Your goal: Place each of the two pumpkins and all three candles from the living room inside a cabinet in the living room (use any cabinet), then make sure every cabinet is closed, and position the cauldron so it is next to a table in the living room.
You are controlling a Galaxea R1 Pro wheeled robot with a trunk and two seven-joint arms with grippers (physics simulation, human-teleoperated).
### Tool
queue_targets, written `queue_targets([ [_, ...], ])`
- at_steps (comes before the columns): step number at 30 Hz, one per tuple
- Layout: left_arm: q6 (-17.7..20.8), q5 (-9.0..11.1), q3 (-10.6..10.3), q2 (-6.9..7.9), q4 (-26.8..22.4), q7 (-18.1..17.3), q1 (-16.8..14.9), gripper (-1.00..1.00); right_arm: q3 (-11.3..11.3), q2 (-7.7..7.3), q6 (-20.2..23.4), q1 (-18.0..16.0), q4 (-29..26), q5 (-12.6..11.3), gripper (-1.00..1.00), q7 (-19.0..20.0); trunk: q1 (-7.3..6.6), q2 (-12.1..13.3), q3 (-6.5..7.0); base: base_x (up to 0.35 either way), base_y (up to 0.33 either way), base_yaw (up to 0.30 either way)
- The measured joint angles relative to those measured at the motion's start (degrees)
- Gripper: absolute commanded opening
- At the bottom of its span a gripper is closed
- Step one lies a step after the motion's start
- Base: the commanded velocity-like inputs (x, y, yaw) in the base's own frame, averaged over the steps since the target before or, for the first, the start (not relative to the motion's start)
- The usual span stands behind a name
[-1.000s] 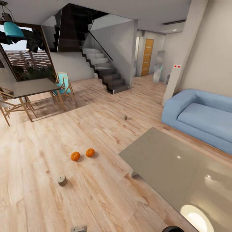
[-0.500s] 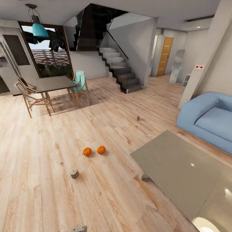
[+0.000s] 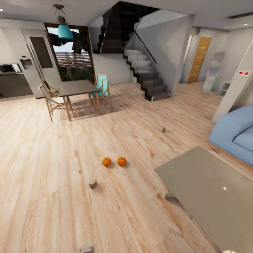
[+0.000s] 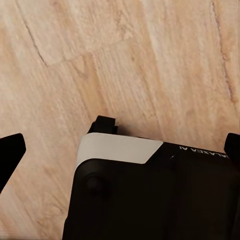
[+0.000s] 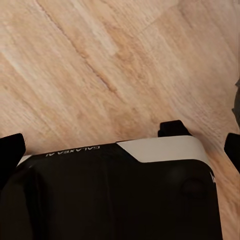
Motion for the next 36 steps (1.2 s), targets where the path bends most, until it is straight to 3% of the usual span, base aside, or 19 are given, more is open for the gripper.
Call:
queue_targets([
  [24, -1.3, -0.5, 0.0, 1.40, -0.7, 0.4, 0.3, 1.00, 0.1, -0.03, -2.5, 0.0, -0.1, 0.3, 1.00, -0.1, 0.00, 0.0, -1.62, 0.000, 0.001, 0.206],
  [27, -4.9, -0.2, 0.2, 3.12, -0.3, 0.2, 0.3, 1.00, 0.1, 0.01, -2.6, 0.0, -0.1, 0.5, 1.00, -0.1, 0.00, 0.0, -1.84, 0.000, 0.000, 0.192],
  [30, -7.4, 0.1, 0.2, 3.41, -0.1, 0.2, 0.3, 1.00, 0.1, 0.02, -2.7, 0.0, -0.1, 0.5, 1.00, -0.1, 0.00, 0.0, -2.05, 0.000, 0.000, 0.192],
  [36, -8.6, 0.6, 0.3, 3.47, 0.0, 0.2, 0.3, 1.00, 0.1, 0.05, -2.7, 0.0, -0.1, 0.6, 1.00, 0.0, 0.01, 0.0, -2.49, -0.048, 0.004, 0.191],
])
